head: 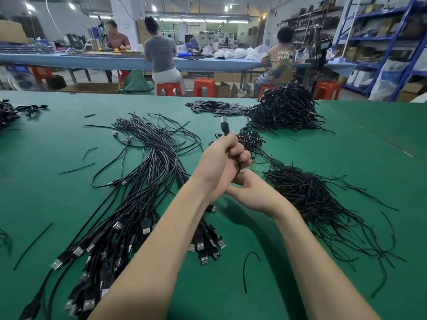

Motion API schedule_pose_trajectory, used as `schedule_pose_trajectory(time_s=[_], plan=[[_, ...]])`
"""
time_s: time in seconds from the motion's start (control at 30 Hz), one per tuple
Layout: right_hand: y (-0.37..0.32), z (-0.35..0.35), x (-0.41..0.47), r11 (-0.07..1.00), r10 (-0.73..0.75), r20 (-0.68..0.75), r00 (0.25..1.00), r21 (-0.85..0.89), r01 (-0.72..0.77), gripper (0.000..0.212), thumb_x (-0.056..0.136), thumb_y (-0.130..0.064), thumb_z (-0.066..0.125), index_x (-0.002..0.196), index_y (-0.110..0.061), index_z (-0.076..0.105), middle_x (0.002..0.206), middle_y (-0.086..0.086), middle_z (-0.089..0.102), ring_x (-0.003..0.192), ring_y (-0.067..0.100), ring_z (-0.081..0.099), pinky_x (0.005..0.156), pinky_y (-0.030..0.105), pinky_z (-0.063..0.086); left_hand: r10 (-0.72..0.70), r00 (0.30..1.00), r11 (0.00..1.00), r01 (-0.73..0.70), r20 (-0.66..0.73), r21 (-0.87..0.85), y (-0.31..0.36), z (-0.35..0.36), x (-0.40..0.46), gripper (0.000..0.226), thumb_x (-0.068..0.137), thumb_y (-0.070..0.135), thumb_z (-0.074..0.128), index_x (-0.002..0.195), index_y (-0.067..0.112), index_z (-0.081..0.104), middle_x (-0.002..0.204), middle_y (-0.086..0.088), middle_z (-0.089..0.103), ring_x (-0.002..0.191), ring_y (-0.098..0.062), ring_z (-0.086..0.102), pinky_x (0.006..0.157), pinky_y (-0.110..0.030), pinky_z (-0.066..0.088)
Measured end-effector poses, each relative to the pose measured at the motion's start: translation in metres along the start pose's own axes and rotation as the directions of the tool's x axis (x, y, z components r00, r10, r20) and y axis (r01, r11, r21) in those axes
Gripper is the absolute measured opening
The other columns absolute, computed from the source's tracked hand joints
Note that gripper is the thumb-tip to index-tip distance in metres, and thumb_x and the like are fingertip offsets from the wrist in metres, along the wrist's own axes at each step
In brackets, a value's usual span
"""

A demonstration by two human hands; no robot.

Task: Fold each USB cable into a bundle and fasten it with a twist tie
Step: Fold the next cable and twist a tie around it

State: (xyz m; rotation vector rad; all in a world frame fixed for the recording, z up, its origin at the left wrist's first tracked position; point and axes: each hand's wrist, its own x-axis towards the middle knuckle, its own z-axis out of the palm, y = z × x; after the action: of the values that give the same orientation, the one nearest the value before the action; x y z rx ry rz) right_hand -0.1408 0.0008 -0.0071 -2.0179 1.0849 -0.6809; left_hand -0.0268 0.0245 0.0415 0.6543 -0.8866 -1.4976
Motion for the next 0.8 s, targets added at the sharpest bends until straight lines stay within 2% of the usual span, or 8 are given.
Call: schedule_pose_trajectory(time_s=[0.07, 0.13, 0.27, 0.37, 0.43, 0.53, 0.7, 0.8], plan=[[0.0, -0.003, -0.002, 1.0, -0.005, -0.018, 1.0, 0.009, 0.005, 0.027, 0.098, -0.023, 0.064, 0.073, -0.013, 0.068, 0.062, -0.01, 0.059, 0.057, 0.003, 0.044, 0.06, 0.026, 0.037, -0.017, 0.998, 0.999, 0.014, -0.054, -0.041, 0.001, -0.002, -0.001, 0.027, 0.108, 0.026, 0.033, 0.083, 0.017, 0.034, 0.064, 0.003, 0.033, 0.061, -0.016, 0.041, 0.074, -0.033, 0.047], [-0.002, -0.009, -0.008, 0.994, -0.001, 0.007, 1.0, 0.109, 0.0, 0.028, 0.098, -0.02, 0.064, 0.072, -0.024, 0.076, 0.07, -0.01, 0.071, 0.063, 0.005, 0.051, 0.066, 0.026, 0.04, -0.041, 0.996, 0.998, 0.038, -0.082, -0.042, 0.004, -0.006, -0.001, 0.023, 0.108, 0.033, 0.033, 0.09, 0.019, 0.036, 0.064, 0.004, 0.03, 0.055, -0.014, 0.037, 0.069, -0.032, 0.051], [-0.011, -0.023, -0.012, 0.912, -0.098, 0.064, 0.993, 0.405, 0.064, 0.024, 0.088, -0.012, 0.059, 0.068, -0.007, 0.07, 0.07, 0.011, 0.07, 0.086, 0.028, 0.074, 0.079, 0.031, 0.055, -0.044, 0.996, 0.984, 0.031, -0.071, -0.174, 0.016, -0.017, 0.0, 0.034, 0.109, 0.041, 0.031, 0.085, 0.017, 0.04, 0.065, 0.006, 0.017, 0.053, -0.01, 0.014, 0.045, -0.018, 0.025], [-0.018, -0.037, -0.015, 0.765, -0.099, 0.256, 0.962, 0.637, -0.091, 0.026, 0.089, -0.028, 0.056, 0.074, -0.011, 0.069, 0.059, 0.004, 0.054, 0.075, 0.029, 0.074, 0.075, 0.035, 0.059, -0.078, 0.997, 0.914, 0.061, -0.025, -0.402, 0.025, -0.023, 0.003, 0.041, 0.11, 0.035, 0.028, 0.078, 0.014, 0.042, 0.064, 0.006, 0.021, 0.052, -0.008, 0.017, 0.044, -0.019, 0.019], [-0.02, -0.044, -0.021, 0.769, -0.097, 0.451, 0.887, 0.6, -0.221, 0.027, 0.086, -0.04, 0.061, 0.089, -0.017, 0.076, 0.062, -0.004, 0.053, 0.064, 0.021, 0.07, 0.064, 0.029, 0.058, -0.06, 0.998, 0.885, 0.05, -0.007, -0.463, 0.029, -0.024, 0.004, 0.039, 0.11, 0.029, 0.028, 0.077, 0.014, 0.043, 0.063, 0.006, 0.024, 0.052, -0.007, 0.02, 0.044, -0.019, 0.022], [-0.014, -0.046, -0.026, 0.829, -0.052, 0.518, 0.854, 0.498, -0.252, 0.031, 0.081, -0.042, 0.069, 0.098, -0.017, 0.076, 0.069, -0.003, 0.055, 0.06, 0.013, 0.061, 0.061, 0.024, 0.054, 0.008, 1.0, 0.87, -0.008, -0.001, -0.492, 0.034, -0.028, 0.003, 0.039, 0.11, 0.028, 0.03, 0.076, 0.016, 0.044, 0.062, 0.007, 0.027, 0.053, -0.008, 0.022, 0.047, -0.019, 0.024], [-0.011, -0.046, -0.025, 0.782, -0.169, 0.387, 0.907, 0.612, -0.116, 0.019, 0.086, -0.024, 0.068, 0.1, -0.012, 0.072, 0.074, 0.005, 0.063, 0.07, 0.021, 0.064, 0.098, 0.058, 0.053, 0.099, 0.995, 0.827, -0.07, 0.021, -0.558, 0.039, -0.036, -0.001, 0.04, 0.11, 0.033, 0.029, 0.073, 0.019, 0.04, 0.058, 0.009, 0.032, 0.051, -0.007, 0.025, 0.051, -0.016, 0.029], [-0.011, -0.046, -0.024, 0.747, -0.134, 0.414, 0.9, 0.639, -0.182, 0.021, 0.09, -0.024, 0.065, 0.107, -0.017, 0.074, 0.069, 0.003, 0.06, 0.06, 0.016, 0.058, 0.072, 0.041, 0.061, 0.075, 0.997, 0.848, -0.073, -0.018, -0.526, 0.041, -0.041, 0.001, 0.042, 0.11, 0.03, 0.028, 0.072, 0.018, 0.04, 0.053, 0.008, 0.024, 0.049, -0.008, 0.01, 0.039, -0.019, 0.016]])
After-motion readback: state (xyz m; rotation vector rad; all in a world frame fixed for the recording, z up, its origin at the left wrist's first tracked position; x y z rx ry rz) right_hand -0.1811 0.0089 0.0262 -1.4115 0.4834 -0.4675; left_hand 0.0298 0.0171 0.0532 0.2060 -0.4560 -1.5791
